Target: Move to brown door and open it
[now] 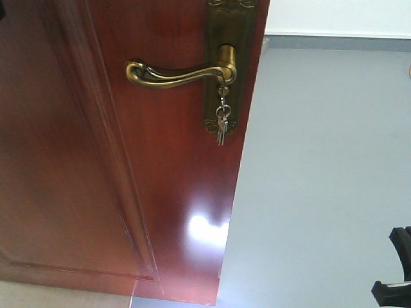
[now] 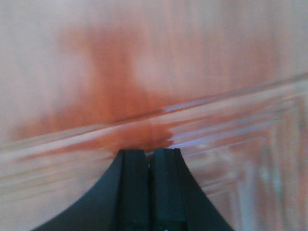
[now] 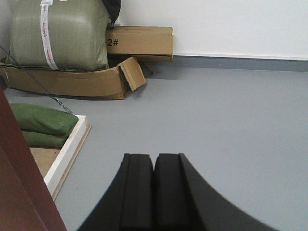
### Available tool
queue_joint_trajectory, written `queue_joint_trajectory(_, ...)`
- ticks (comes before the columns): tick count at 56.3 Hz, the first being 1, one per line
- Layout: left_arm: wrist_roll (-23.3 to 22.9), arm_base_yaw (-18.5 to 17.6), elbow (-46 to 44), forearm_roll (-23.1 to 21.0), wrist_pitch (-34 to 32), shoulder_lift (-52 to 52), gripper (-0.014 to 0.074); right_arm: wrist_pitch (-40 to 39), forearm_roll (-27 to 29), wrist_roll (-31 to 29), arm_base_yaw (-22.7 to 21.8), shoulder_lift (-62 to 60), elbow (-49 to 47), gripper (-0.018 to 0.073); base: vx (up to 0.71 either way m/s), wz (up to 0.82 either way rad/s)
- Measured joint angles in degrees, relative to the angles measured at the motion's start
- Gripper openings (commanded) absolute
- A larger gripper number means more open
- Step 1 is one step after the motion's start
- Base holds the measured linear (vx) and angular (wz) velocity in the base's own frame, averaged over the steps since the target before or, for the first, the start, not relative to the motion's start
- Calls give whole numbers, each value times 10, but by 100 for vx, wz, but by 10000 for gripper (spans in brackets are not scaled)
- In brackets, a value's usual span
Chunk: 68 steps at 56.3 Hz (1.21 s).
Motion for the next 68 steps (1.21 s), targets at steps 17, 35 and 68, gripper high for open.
queue_joint_trajectory(17,-440,0,0,451,-24,0,-3,0,0,0,0,0,0,0,0,0)
queue_joint_trajectory(35,-569,0,0,570,-23,-1,-3,0,0,0,0,0,0,0,0,0)
queue_joint_trajectory(68,-576,75,269,570,-15,-206,-3,0,0,0,0,0,0,0,0,0)
